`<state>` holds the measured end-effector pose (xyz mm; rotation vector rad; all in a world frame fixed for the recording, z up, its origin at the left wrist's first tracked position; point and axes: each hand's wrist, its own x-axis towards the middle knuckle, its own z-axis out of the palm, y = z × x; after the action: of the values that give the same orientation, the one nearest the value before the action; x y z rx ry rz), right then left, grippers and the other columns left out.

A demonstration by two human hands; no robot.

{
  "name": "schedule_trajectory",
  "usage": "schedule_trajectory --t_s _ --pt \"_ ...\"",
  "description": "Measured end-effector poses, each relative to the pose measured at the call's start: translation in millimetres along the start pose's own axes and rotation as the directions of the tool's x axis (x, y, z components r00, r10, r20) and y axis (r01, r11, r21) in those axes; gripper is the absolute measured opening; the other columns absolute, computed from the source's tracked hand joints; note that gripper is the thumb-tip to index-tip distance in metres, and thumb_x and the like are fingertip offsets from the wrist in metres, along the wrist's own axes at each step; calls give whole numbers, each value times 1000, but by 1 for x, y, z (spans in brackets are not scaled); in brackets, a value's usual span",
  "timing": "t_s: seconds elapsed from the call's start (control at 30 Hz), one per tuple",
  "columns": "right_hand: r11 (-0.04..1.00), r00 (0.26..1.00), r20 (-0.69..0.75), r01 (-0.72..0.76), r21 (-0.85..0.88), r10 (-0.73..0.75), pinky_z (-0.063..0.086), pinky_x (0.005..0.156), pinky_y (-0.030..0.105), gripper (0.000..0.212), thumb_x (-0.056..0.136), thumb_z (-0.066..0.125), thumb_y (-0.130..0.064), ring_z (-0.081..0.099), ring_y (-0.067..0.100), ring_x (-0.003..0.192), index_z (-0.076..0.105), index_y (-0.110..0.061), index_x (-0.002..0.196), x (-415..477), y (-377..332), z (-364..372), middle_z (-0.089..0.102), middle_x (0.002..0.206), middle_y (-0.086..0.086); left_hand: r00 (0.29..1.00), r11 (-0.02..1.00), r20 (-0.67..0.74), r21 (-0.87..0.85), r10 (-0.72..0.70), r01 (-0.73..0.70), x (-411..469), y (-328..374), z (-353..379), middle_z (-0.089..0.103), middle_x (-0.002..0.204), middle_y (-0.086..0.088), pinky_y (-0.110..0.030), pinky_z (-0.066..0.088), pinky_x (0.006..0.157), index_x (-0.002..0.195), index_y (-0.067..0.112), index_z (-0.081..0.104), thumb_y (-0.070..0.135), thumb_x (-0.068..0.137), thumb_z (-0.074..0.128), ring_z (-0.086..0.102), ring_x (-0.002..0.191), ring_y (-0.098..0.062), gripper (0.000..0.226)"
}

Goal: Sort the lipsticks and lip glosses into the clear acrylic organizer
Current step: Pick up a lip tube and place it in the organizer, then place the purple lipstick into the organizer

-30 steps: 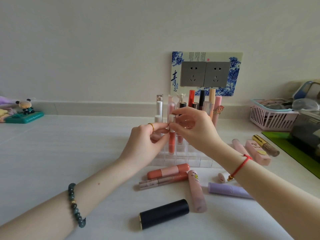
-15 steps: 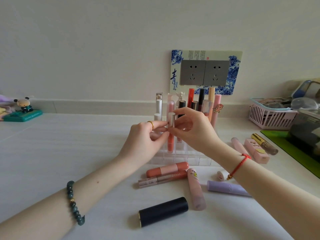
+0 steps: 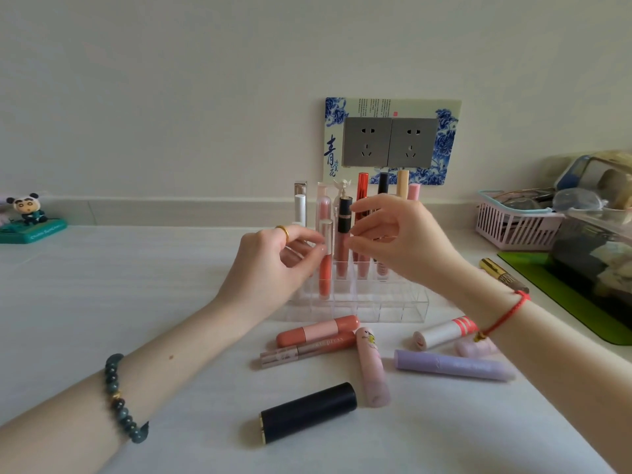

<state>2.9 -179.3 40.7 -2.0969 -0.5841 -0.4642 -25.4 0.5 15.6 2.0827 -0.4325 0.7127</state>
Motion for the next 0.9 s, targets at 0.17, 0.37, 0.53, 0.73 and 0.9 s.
schedule_trajectory --t_s 0.17,0.37,0.53,0.73,0.9 --pt "1000 1000 5 15 20 -16 55 74 17 33 69 75 -14 68 7 74 64 -22 98 -19 -5 -36 70 83 -2 982 995 179 -90 68 -53 -11 19 9 69 73 11 -13 50 65 87 28 69 25 78 67 63 67 -2 10" --pt "986 987 159 41 -160 -15 53 71 12 28 68 75 -20 65 -1 74 65 -31 91 -56 0 -64 69 82 -10 862 998 505 10 42 -55 -28 36 30 62 83 33 -4 43 70 81 44 63 43 74 66 53 84 13 8" --pt "950 940 336 50 -309 60 44 82 8 27 69 71 -40 52 -9 95 56 -52 88 -91 12 -62 63 88 -22 766 933 641 247 45 -261 -30 42 47 47 69 33 -2 36 58 101 44 60 51 74 61 50 66 17 28" --pt "931 924 381 107 -349 37 42 85 10 32 73 70 -40 46 2 108 64 -37 104 -108 27 -54 65 101 -18 745 898 665 290 60 -331 -29 42 55 43 61 26 -5 30 49 96 42 64 58 72 52 42 60 14 31" --pt "917 927 374 129 -378 24 48 77 40 27 78 63 -38 53 2 84 59 -37 105 -114 26 -51 62 93 -17 754 905 654 288 54 -314 -29 42 57 45 58 25 -7 28 49 93 42 64 60 72 56 46 64 10 28"
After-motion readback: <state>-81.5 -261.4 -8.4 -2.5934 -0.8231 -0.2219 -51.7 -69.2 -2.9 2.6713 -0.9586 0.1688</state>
